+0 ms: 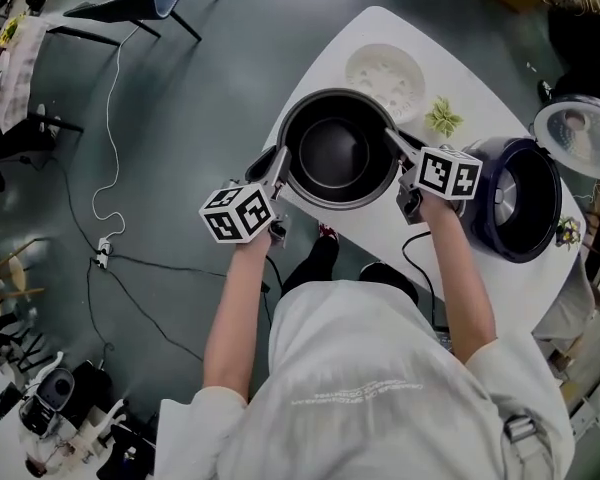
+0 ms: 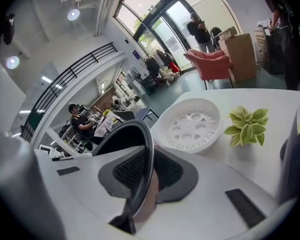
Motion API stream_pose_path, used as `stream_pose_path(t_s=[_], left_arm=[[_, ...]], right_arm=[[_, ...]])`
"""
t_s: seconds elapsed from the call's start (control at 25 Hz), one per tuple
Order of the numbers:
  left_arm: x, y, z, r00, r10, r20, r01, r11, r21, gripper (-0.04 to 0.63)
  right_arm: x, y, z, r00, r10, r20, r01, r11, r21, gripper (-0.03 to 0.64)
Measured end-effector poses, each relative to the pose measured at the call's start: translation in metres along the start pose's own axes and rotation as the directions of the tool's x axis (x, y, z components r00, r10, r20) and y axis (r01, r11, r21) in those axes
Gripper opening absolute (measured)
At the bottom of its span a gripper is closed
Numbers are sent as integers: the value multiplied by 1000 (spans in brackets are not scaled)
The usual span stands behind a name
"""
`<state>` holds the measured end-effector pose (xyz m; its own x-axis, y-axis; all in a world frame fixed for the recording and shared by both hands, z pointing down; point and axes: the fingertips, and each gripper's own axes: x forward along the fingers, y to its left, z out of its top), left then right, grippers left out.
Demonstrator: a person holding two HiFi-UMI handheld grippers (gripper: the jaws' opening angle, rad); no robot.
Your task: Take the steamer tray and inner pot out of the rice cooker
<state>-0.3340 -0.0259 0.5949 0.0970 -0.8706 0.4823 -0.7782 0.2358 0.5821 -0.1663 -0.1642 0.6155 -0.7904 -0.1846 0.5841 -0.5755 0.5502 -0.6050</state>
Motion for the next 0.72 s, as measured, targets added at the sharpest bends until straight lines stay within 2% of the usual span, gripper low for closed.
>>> stream_pose_path(t_s=[0.36, 0.48, 0.6, 0.72], left_arm=[[43, -20, 9, 999, -49, -19, 50, 998, 31, 80], [44, -21, 9, 998, -54, -25, 55, 998, 42, 81], [41, -25, 12, 997, -64, -37, 67, 994, 86, 141], [37, -28, 17, 999, -39, -37, 44, 990, 135, 169]], right_arm=[[-2, -36, 25, 998, -56, 33, 57, 998, -19, 78], [-9, -40, 28, 997, -61, 54, 61, 998, -1, 134], [-27, -36, 38, 992, -78, 102, 79, 997, -2, 137], [-49, -30, 47, 986, -74, 152, 77, 997, -14, 137]])
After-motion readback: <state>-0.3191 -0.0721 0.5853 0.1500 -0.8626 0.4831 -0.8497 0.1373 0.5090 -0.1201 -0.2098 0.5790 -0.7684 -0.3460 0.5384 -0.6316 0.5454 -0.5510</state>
